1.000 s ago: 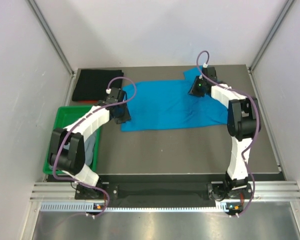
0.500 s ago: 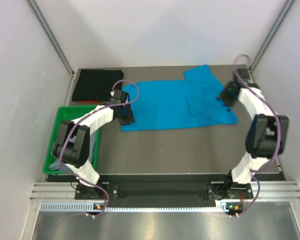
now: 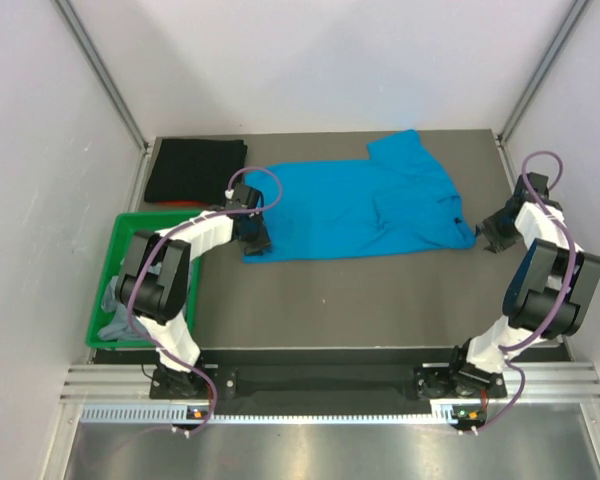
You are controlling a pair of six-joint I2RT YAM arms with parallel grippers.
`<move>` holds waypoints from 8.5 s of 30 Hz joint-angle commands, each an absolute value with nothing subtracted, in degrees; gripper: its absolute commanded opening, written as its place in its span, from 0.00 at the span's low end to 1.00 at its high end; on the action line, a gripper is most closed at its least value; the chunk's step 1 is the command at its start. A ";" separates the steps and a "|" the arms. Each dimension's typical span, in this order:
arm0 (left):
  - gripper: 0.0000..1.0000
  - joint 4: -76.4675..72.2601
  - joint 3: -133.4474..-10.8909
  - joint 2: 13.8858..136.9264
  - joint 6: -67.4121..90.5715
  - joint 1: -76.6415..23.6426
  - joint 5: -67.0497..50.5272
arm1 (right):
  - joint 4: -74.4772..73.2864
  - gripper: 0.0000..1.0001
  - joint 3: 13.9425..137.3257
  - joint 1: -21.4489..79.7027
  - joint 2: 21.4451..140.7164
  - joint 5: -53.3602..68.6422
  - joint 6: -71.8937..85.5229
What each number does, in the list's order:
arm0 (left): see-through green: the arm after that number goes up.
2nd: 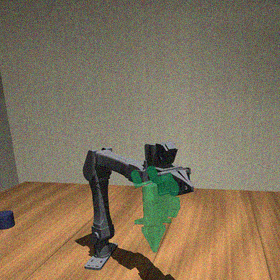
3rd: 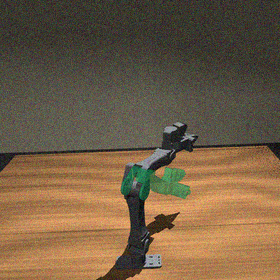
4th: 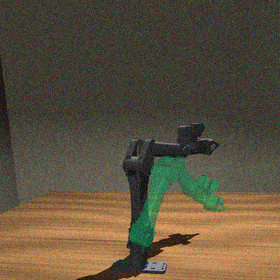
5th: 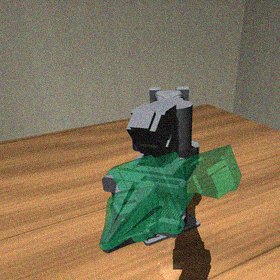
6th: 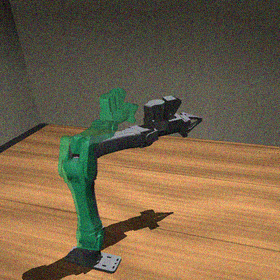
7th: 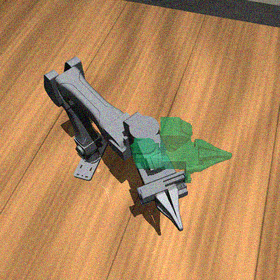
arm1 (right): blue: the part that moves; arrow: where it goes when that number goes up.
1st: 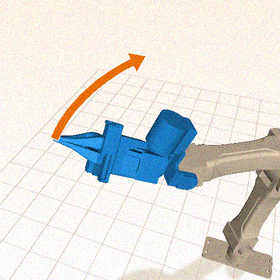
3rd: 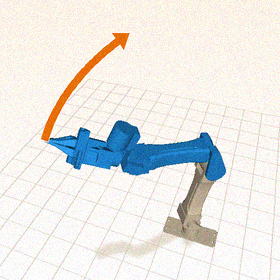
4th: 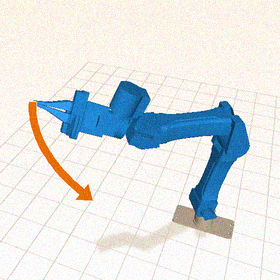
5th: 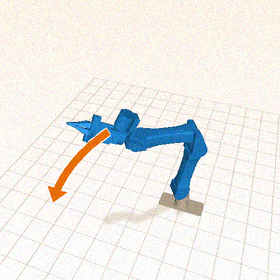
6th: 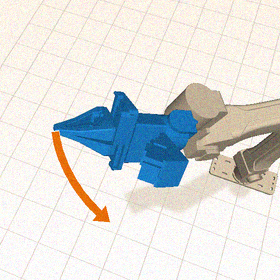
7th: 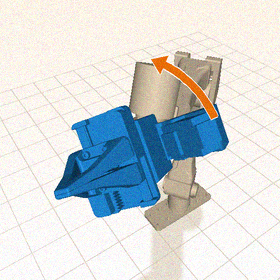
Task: Fold and stack the t-shirts
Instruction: Fold the tshirt
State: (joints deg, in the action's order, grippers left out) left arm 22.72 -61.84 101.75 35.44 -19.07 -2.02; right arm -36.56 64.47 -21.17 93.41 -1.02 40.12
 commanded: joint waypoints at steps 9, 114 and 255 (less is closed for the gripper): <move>0.35 23.99 -58.45 102.39 34.63 -18.98 4.83 | -27.78 0.39 61.61 -21.36 99.93 1.23 42.01; 0.35 30.76 -65.48 103.97 34.98 -18.54 3.25 | -34.19 0.33 69.08 -17.05 103.89 18.37 0.53; 0.00 25.13 -54.84 92.56 37.26 -11.87 -1.23 | -24.16 0.00 53.52 -17.66 95.28 -11.59 40.61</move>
